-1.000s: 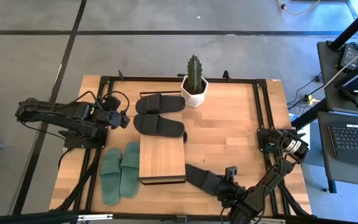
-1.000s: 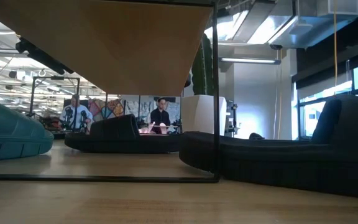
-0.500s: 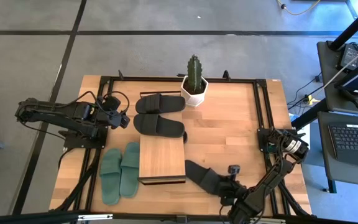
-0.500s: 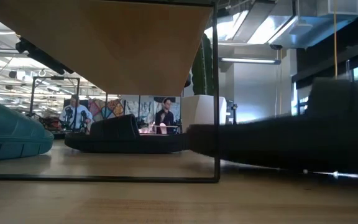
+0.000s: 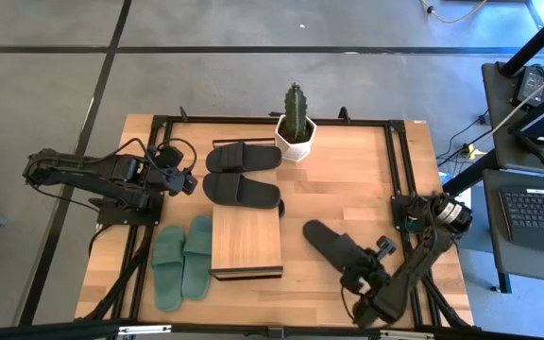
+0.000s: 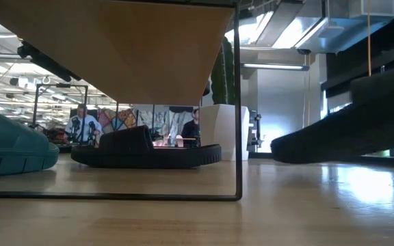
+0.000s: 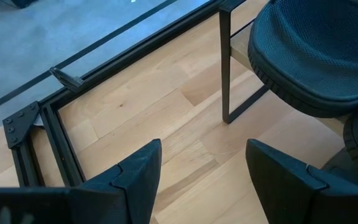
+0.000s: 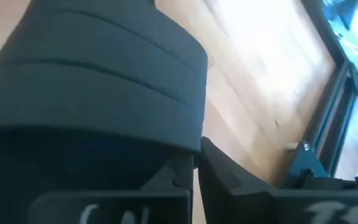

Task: Pick and place slides into the shelf
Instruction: Put the black slides under the shelf

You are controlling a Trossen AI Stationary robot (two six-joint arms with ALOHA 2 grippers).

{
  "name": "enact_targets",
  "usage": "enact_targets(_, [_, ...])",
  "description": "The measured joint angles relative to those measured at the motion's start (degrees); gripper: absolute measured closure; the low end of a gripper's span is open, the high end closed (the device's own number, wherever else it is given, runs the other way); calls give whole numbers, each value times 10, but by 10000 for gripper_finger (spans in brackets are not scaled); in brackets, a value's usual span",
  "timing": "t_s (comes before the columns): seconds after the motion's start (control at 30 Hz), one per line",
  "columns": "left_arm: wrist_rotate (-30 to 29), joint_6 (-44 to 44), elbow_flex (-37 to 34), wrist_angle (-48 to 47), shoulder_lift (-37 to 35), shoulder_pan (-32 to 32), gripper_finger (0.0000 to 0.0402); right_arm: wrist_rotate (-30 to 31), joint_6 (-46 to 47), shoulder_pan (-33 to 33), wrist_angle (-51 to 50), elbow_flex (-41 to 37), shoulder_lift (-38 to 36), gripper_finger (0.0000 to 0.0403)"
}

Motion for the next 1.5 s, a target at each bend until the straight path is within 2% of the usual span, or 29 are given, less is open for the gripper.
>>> enact_targets(0.4, [0,0,0,32,0,0,177,-5,39,-145,-2,-38,-5,394])
enact_targets(0.97, [9,8,0,81,0,0,177,-62,28,-397,0,-147,-5,394])
enact_targets(1.33, [9,20,0,80,0,0,177,-60,-66,-526,92,-152,-5,370])
enact_targets(1.5, [9,20,0,80,0,0,177,-60,-81,-559,118,-152,-5,367])
